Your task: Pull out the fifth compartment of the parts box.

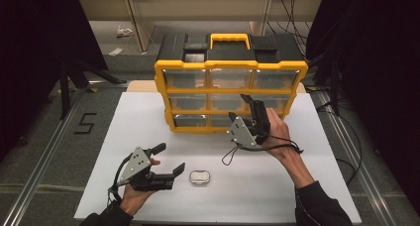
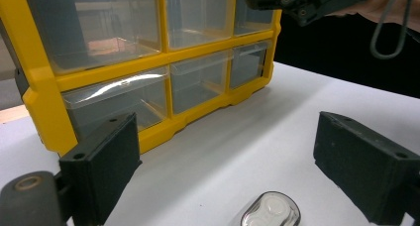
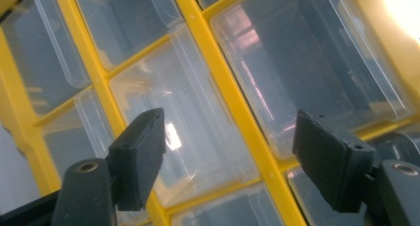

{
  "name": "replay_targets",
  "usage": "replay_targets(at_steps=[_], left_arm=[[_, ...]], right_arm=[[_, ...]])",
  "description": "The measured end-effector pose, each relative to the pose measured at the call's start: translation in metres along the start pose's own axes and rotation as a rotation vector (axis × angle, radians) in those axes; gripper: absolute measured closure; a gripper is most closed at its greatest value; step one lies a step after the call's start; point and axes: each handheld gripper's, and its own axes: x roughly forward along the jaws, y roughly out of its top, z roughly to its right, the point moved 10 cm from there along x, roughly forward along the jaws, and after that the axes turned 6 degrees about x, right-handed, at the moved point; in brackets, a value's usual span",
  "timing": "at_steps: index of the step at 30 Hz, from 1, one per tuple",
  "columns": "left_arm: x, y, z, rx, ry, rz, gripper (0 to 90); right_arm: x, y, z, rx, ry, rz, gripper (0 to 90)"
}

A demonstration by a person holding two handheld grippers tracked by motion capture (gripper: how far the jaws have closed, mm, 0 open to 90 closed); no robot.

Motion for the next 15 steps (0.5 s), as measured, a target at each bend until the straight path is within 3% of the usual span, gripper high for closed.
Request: replay_targets(at_steps=[15], left_arm=[[0.0,0.0,0.001,-0.001,-0.004,0.002,10.6]], right_arm=[[0.014,0.003,0.0,-0.074,-0.037,-0.01,38.5]])
